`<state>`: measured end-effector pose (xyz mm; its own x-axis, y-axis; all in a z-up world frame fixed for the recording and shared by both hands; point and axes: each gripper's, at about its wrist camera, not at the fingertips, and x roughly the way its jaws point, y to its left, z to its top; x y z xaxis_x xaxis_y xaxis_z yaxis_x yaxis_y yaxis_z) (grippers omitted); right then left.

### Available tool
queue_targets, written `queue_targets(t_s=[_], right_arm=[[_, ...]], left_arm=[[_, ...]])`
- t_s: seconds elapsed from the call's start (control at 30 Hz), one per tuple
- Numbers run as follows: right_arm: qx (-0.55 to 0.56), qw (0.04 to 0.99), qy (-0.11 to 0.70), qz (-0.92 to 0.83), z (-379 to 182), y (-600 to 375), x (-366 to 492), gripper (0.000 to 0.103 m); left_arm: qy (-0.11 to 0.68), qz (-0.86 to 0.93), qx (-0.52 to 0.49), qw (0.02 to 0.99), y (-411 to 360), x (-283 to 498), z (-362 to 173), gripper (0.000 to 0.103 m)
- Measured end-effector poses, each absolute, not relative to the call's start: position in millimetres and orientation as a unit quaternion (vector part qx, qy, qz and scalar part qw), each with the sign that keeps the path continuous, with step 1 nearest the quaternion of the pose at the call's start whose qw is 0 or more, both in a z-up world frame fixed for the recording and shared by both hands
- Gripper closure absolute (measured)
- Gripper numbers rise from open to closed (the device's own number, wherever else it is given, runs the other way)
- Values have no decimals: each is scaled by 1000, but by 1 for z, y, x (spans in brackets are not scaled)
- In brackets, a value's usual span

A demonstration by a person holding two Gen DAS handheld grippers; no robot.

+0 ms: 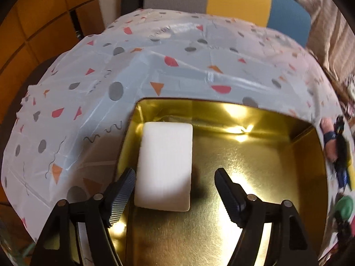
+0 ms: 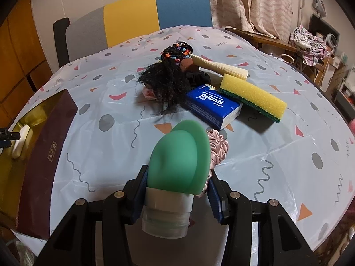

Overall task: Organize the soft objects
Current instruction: 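Carry the white sponge into the gold tray and release with the left gripper, then carry the green bottle and pink scrunchie into the tray, release with right gripper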

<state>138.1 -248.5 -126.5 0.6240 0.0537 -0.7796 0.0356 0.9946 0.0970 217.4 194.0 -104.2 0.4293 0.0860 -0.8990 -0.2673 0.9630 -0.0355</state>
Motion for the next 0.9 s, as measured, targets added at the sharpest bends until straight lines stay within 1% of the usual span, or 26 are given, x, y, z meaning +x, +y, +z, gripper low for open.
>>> queue_targets(t_s=[0.17, 0.3, 0.5, 0.6, 0.77, 0.9], right_arm=[[63, 903, 425, 9, -116, -250, 137, 53], [78, 907, 414, 19, -101, -249, 139, 53], [67, 917, 389, 59, -68, -226, 141, 53], [53, 919, 382, 87, -53, -206, 144, 53], [19, 914, 372, 159, -35, -151, 148, 53], [9, 889, 395, 231, -38, -98, 158, 53]], left_arm=[[483, 110, -134, 859, 196, 194, -85, 27], [449, 72, -189, 870, 182, 167, -75, 28], [409, 38, -201, 889, 145, 135, -70, 28], [394, 50, -212, 893, 137, 119, -68, 28], [357, 93, -267, 890, 151, 84, -63, 28], [333, 119, -292, 889, 166, 62, -62, 28]])
